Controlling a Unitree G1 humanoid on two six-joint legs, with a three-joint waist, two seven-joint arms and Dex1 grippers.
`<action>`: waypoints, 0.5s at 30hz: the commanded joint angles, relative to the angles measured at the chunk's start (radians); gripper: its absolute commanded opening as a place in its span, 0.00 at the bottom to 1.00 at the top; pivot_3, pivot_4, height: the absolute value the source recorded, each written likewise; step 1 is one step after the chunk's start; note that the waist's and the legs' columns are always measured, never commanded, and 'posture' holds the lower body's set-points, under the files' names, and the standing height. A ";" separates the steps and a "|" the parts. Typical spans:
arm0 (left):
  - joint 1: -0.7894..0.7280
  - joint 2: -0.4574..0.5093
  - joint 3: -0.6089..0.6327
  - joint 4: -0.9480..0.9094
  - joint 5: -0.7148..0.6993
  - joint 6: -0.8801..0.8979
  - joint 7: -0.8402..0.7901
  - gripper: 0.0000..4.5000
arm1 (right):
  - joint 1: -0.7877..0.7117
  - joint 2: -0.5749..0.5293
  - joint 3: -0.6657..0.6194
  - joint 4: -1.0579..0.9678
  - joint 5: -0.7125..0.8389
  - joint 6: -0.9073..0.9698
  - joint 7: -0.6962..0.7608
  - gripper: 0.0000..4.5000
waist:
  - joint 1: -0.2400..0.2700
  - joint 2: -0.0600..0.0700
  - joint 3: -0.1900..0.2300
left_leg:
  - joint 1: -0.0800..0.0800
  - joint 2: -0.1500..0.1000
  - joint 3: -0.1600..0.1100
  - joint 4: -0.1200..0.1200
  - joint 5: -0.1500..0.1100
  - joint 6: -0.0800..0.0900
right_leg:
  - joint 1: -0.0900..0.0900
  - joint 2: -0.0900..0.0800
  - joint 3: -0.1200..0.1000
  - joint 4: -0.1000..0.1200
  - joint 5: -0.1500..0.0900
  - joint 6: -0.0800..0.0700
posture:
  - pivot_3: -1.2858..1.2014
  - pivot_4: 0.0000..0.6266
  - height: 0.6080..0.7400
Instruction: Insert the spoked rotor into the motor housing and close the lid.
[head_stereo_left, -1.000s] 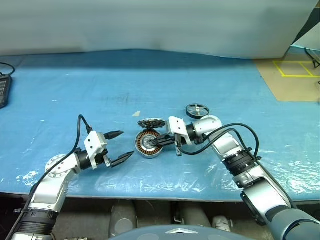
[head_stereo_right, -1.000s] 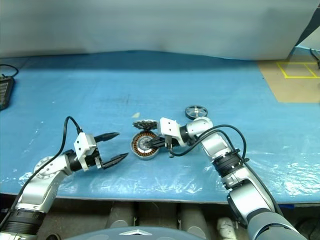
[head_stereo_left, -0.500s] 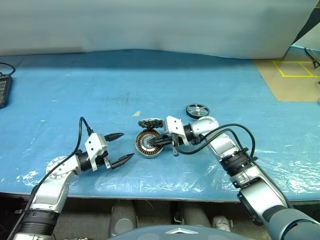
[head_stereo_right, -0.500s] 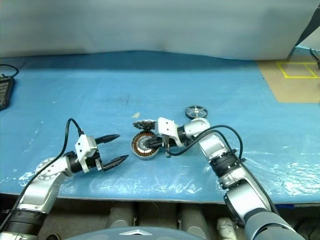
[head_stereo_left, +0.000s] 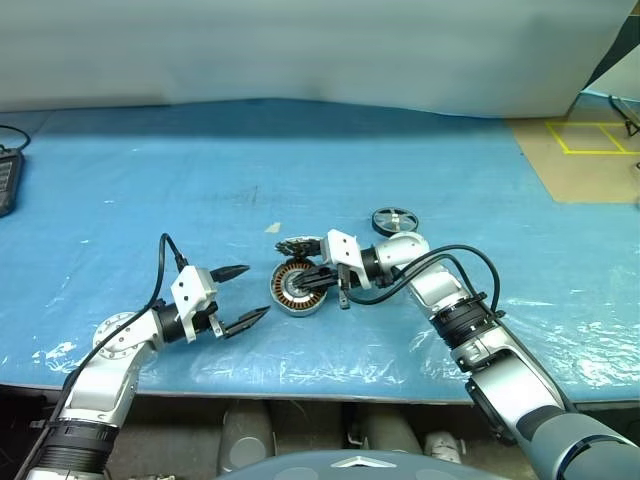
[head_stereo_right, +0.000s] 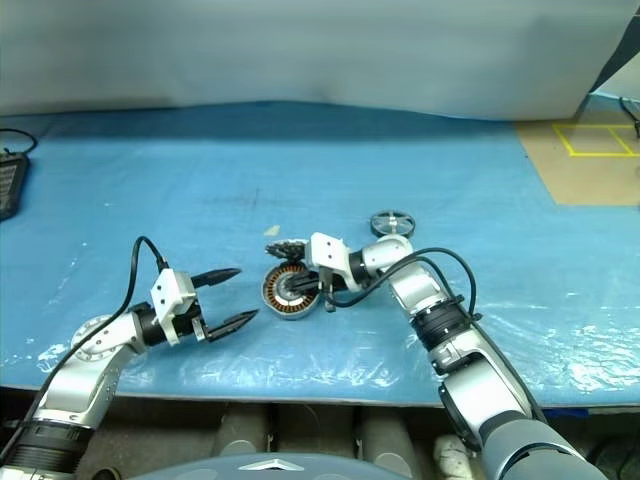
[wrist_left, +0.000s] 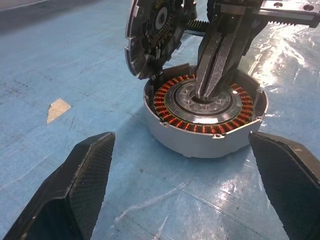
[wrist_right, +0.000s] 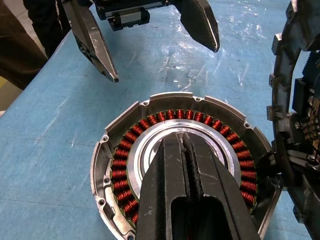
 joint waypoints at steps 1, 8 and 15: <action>0.001 0.006 0.009 -0.049 -0.012 0.006 0.006 1.00 | -0.018 0.004 -0.020 -0.043 0.030 0.015 0.011 0.01 | 0.000 0.000 0.000 | 0.000 0.000 0.000 0.000 0.000 0.000 | 0.000 0.000 0.000 0.000 0.000 0.000 | 0.52 0.24 1.00; 0.002 0.006 0.009 -0.068 -0.014 0.023 0.007 1.00 | -0.005 -0.045 -0.040 -0.140 0.059 0.064 0.034 0.01 | 0.000 0.000 0.000 | 0.000 0.000 0.000 0.000 0.000 0.000 | 0.000 0.000 0.000 0.000 0.000 0.000 | 0.52 0.24 1.00; -0.011 0.005 0.007 -0.065 -0.013 0.030 0.005 1.00 | 0.017 -0.070 -0.026 -0.139 0.045 0.065 0.040 0.01 | 0.001 0.000 0.000 | 0.000 0.000 0.000 0.000 0.000 0.000 | 0.000 0.000 0.000 0.000 0.000 0.000 | 0.52 0.24 1.00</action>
